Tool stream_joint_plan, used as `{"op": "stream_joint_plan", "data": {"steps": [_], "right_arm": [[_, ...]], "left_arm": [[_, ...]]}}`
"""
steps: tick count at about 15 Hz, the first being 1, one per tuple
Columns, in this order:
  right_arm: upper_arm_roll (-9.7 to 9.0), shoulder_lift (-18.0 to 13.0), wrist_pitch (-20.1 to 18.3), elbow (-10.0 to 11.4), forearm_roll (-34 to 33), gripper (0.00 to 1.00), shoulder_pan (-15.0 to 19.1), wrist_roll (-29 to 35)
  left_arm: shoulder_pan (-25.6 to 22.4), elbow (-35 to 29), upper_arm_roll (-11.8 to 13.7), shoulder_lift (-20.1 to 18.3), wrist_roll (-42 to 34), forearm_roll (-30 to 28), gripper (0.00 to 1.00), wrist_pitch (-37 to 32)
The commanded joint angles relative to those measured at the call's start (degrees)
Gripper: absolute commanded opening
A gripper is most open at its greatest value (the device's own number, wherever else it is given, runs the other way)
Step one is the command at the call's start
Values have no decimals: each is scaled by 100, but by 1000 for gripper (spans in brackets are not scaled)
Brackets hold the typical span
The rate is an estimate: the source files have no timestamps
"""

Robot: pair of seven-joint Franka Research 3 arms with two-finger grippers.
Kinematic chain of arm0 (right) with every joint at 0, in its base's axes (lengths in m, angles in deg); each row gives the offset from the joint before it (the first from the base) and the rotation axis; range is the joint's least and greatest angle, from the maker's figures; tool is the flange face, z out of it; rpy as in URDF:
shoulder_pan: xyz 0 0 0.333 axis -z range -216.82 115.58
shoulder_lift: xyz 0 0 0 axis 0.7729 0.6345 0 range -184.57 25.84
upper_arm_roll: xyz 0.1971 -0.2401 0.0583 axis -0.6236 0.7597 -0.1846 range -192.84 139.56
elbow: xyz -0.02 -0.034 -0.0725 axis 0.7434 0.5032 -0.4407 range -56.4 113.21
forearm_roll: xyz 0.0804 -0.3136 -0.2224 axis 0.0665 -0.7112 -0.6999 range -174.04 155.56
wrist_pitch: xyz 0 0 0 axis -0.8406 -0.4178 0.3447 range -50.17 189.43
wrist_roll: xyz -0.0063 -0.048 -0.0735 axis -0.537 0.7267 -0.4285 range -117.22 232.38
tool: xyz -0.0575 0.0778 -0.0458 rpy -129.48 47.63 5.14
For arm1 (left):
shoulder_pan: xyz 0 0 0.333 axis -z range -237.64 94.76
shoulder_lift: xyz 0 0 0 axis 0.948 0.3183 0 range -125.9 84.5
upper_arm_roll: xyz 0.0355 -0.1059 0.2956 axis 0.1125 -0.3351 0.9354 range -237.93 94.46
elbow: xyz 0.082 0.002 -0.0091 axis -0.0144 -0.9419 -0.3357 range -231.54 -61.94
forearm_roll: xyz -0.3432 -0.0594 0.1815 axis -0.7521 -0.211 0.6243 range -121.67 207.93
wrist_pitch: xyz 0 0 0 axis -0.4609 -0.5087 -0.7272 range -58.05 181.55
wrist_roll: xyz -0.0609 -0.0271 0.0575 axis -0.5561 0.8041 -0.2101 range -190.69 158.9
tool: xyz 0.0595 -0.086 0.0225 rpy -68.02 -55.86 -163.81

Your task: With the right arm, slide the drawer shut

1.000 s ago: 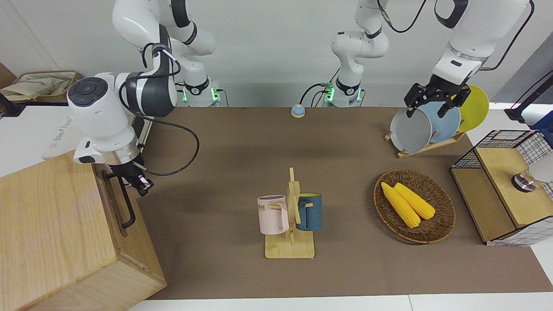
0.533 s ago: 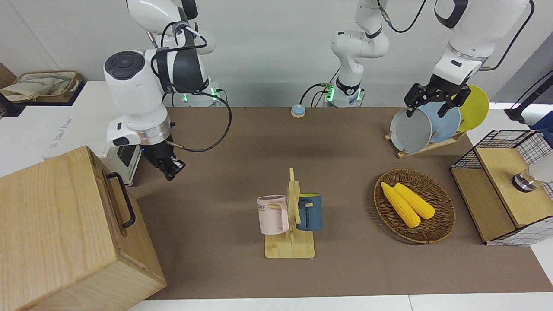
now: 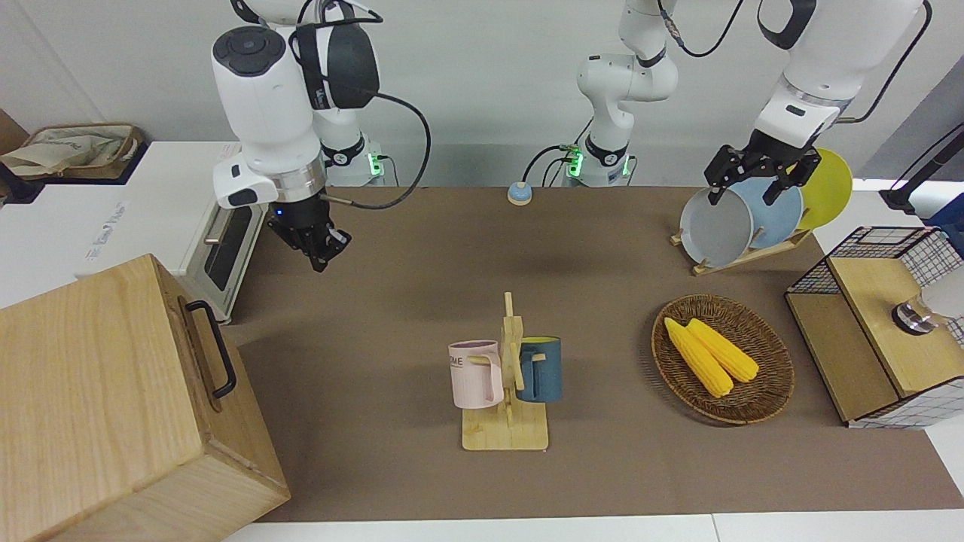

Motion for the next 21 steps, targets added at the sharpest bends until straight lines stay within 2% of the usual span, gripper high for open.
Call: {"op": "stream_joint_plan", "data": {"steps": [1, 4, 7, 10, 11, 13, 14, 17, 19, 21], "right_arm": [[-6, -536, -189, 468, 47, 0, 457, -1442], [-6, -607, -215, 547, 91, 0, 669, -1963], [-6, -607, -163, 608, 460, 0, 924, -2472], [3, -563, -136, 582, 417, 75, 924, -2632], [3, -545, -145, 539, 443, 243, 933, -2615], [11, -484, -145, 433, 373, 859, 846, -2527], [3, -405, -145, 372, 373, 986, 837, -2440], [-41, -274, -136, 327, 346, 990, 828, -2413], [-41, -141, -145, 143, 302, 990, 880, -2491], [-41, -141, -145, 134, 302, 990, 881, -2483]], "left_arm": [[99, 117, 95, 76, -43, 72, 998, 2], [99, 117, 95, 76, -43, 72, 995, 2], [99, 117, 95, 76, -43, 72, 998, 2], [99, 117, 95, 76, -43, 72, 995, 2], [99, 117, 95, 76, -43, 72, 998, 2], [99, 117, 95, 76, -43, 72, 998, 2], [99, 117, 95, 76, -43, 72, 998, 2], [99, 117, 95, 76, -43, 72, 998, 2], [99, 117, 95, 76, -43, 72, 998, 2], [99, 117, 95, 76, -43, 72, 998, 2]]}}
